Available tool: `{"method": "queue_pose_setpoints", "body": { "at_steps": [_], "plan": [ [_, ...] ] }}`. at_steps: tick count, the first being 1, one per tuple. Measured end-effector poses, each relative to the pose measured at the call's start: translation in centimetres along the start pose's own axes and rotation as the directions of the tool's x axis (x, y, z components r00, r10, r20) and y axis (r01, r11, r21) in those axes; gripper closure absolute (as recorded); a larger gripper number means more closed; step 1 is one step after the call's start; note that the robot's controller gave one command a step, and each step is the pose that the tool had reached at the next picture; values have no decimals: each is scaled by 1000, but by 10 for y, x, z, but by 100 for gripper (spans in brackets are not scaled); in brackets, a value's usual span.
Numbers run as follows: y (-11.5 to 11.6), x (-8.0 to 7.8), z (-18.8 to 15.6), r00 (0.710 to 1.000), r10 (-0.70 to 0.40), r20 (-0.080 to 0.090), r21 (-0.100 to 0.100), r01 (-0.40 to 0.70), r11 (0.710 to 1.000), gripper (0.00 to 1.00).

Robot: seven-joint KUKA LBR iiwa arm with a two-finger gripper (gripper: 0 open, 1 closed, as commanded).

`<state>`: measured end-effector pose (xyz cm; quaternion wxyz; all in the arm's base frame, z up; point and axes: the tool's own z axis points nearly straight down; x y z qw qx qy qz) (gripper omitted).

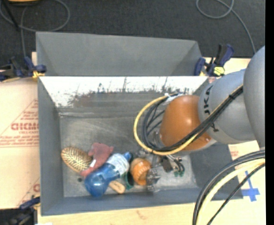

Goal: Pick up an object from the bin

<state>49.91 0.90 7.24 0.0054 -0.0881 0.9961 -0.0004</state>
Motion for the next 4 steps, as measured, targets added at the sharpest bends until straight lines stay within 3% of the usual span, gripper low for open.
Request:
{"method": "queue_pose_setpoints", "body": {
  "at_steps": [1, 2, 3, 4],
  "plan": [
    [-1, -1, -46, 1000, -19, -9, -1, 19, 1000, 100],
    [-1, -1, -46, 1000, -20, -9, -1, 20, 1000, 100],
    [7, -6, -103, 999, -36, -15, -2, 36, 999, 100],
    [-14, 11, -193, 1000, -6, -8, -1, 6, 1000, 100]
  ]
}}
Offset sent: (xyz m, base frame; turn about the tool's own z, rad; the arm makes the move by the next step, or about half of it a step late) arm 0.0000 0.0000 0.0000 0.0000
